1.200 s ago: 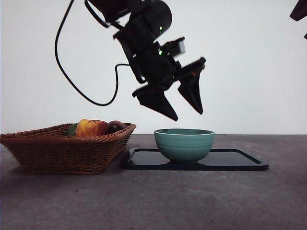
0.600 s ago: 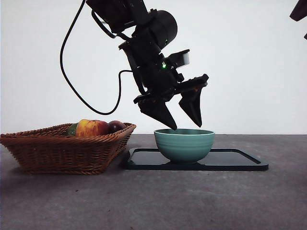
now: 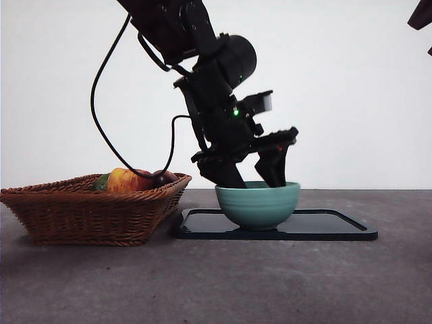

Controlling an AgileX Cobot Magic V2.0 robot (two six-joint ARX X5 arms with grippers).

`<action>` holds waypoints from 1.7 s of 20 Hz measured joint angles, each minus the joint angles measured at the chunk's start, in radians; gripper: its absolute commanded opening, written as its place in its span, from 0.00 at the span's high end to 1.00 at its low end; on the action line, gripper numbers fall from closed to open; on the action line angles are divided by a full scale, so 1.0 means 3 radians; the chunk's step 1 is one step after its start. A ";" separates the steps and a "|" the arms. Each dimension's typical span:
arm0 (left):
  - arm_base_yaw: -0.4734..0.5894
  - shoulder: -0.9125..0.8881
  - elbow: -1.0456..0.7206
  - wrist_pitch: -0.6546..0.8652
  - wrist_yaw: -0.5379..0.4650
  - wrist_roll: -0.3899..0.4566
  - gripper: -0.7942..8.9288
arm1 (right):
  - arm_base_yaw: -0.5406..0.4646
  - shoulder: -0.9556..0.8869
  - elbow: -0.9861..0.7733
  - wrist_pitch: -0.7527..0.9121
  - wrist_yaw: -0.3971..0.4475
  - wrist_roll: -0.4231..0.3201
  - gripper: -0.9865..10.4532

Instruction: Pick up the wifruite, put it on the bowl, pick up the plate, put it on desk

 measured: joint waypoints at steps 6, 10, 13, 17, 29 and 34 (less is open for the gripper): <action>-0.0013 0.0028 0.0000 -0.0009 -0.0123 0.0041 0.57 | 0.0000 0.0000 0.0000 0.0000 0.0000 0.0000 0.73; -0.0020 0.0028 0.0000 -0.0001 -0.0126 0.0088 0.68 | 0.0000 0.0000 0.0000 0.0000 0.0000 -0.0001 0.73; -0.0034 0.0028 0.0000 -0.0001 -0.0127 0.0089 0.73 | 0.0000 0.0000 0.0000 0.0000 0.0000 -0.0001 0.73; -0.0036 0.0028 0.0014 -0.0023 -0.0126 0.0089 0.73 | 0.0000 0.0000 0.0000 0.0000 0.0000 -0.0001 0.73; -0.0027 -0.0938 0.0181 -0.0292 -0.0127 0.0056 0.73 | 0.0000 0.0000 0.0000 0.0013 0.0000 -0.0003 0.73; 0.0070 -0.1610 0.0186 -0.0702 -0.0317 -0.0120 0.73 | 0.0000 0.0000 0.0000 0.0013 0.0000 -0.0004 0.73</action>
